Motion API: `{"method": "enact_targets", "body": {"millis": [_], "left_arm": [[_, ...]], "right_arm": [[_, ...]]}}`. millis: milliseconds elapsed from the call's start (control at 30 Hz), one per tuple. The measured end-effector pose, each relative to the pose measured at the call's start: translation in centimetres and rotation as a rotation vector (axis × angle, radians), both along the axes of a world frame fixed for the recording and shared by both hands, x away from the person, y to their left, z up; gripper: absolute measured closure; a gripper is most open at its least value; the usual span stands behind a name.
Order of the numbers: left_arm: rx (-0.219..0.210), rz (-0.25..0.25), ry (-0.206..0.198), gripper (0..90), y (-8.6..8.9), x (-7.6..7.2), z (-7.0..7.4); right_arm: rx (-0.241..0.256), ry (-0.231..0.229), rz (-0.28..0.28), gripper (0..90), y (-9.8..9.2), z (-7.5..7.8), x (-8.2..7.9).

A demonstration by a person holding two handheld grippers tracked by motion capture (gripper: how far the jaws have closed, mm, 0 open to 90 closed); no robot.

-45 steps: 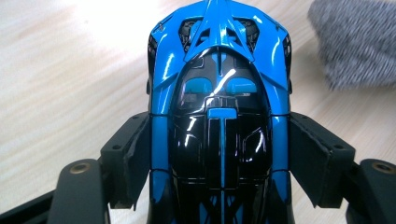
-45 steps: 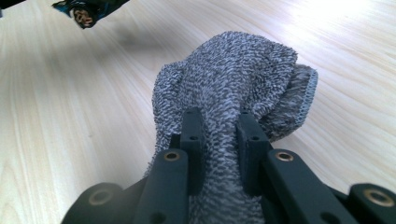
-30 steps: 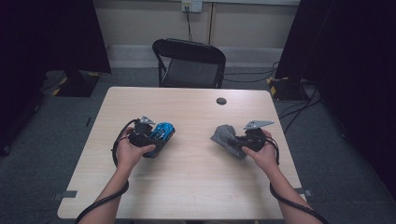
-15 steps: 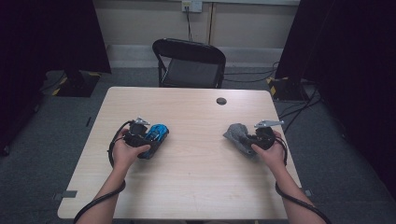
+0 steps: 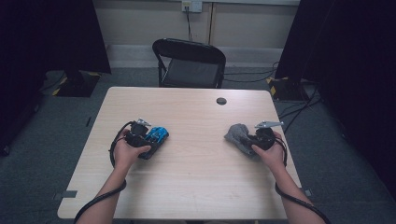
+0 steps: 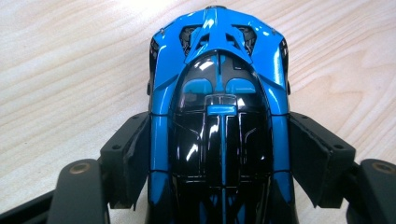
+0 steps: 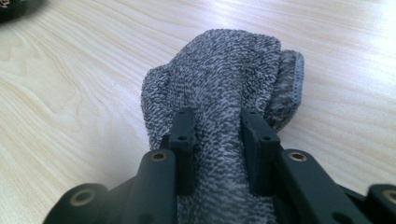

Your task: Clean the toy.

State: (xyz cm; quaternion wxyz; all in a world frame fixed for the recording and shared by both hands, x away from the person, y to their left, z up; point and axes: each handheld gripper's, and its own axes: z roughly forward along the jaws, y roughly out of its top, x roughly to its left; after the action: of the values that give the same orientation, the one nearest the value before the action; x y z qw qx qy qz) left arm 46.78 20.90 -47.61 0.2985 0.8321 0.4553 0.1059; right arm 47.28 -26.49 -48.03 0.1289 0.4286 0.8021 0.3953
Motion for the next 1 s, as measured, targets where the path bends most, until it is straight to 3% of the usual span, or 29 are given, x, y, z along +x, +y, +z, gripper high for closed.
{"method": "enact_targets", "body": {"millis": [433,567,733,1000], "left_arm": [[0.032,-0.017,0.014,27.5,-0.3,0.2,-0.5],[0.02,-0.013,0.013,27.2,-0.3,0.1,-0.5],[-0.018,0.0,0.022,25.6,-0.1,0.2,-0.1],[-0.033,-0.008,-0.008,21.2,-0.2,0.0,1.2]], "right_arm": [[-0.029,-0.022,-0.005,50.4,0.2,0.0,-0.1],[-0.046,-0.032,-0.011,47.1,0.2,0.1,-0.2],[-0.031,-0.028,-0.009,39.6,0.2,0.3,-0.2],[-0.023,-0.038,-0.019,29.6,0.4,0.8,-0.3]]}}
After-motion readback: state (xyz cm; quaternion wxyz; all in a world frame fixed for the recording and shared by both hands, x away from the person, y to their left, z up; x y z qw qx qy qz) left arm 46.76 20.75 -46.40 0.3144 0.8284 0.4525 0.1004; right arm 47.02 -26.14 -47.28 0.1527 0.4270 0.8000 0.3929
